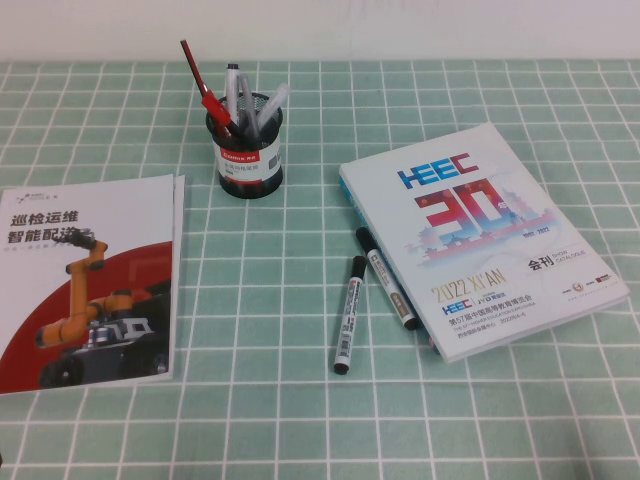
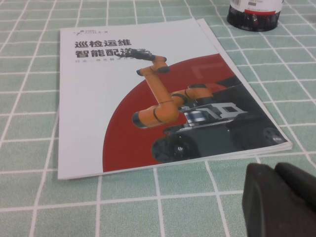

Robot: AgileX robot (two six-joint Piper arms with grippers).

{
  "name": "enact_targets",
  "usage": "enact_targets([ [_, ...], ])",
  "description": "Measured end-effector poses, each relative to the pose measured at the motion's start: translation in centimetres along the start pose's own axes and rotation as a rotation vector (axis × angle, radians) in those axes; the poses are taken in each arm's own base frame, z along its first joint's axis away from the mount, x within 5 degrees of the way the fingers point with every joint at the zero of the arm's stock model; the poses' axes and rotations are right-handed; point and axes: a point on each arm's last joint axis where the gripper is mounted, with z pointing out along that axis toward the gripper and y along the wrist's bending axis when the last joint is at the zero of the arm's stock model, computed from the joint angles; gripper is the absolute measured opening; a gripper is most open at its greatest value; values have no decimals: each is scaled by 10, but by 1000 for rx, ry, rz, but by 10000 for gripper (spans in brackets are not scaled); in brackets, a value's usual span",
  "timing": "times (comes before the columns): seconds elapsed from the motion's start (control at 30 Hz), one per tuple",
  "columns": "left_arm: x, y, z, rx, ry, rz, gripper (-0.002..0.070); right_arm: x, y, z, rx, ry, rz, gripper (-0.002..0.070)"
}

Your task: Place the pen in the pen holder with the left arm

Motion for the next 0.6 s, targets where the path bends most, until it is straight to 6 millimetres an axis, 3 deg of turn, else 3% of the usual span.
enact_targets([
  [0.6,-2,0,0,2,-26,-29,0,0,0,0,0,0,0,-20],
])
